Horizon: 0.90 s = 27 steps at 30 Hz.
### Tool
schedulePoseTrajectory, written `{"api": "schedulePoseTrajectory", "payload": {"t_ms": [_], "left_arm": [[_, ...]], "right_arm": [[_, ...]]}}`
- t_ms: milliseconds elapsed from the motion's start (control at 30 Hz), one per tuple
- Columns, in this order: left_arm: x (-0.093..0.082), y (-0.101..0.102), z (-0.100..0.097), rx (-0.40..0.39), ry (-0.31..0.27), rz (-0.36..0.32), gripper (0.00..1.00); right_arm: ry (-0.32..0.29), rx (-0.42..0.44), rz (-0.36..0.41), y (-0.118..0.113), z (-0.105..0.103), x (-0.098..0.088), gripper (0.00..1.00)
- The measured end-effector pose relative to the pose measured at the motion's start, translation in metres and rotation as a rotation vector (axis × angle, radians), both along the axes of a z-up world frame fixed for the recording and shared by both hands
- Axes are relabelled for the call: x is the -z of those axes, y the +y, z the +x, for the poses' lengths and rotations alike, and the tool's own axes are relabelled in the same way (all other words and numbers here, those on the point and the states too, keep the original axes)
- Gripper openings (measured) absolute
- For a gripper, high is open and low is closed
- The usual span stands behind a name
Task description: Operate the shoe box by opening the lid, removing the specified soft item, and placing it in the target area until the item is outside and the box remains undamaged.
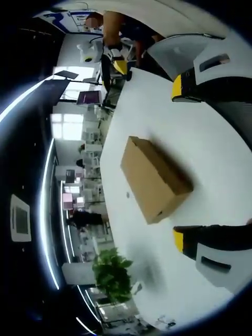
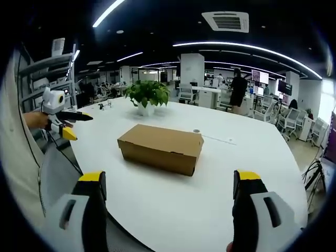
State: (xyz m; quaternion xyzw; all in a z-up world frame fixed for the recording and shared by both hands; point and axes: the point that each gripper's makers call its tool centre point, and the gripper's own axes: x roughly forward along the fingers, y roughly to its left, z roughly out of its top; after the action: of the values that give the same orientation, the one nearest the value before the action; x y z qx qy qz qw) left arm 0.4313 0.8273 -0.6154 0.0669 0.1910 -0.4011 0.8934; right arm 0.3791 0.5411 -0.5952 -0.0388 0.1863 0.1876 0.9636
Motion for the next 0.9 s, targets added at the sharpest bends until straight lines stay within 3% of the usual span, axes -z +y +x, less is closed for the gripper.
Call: {"api": "schedulePoseTrajectory", "payload": {"t_ms": [900], "left_arm": [[-0.0007, 0.0008, -0.0004, -0.001, 0.002, 0.003, 1.00]], "right_arm": [[0.002, -0.019, -0.016, 0.0000, 0.0020, -0.0007, 0.96]]}}
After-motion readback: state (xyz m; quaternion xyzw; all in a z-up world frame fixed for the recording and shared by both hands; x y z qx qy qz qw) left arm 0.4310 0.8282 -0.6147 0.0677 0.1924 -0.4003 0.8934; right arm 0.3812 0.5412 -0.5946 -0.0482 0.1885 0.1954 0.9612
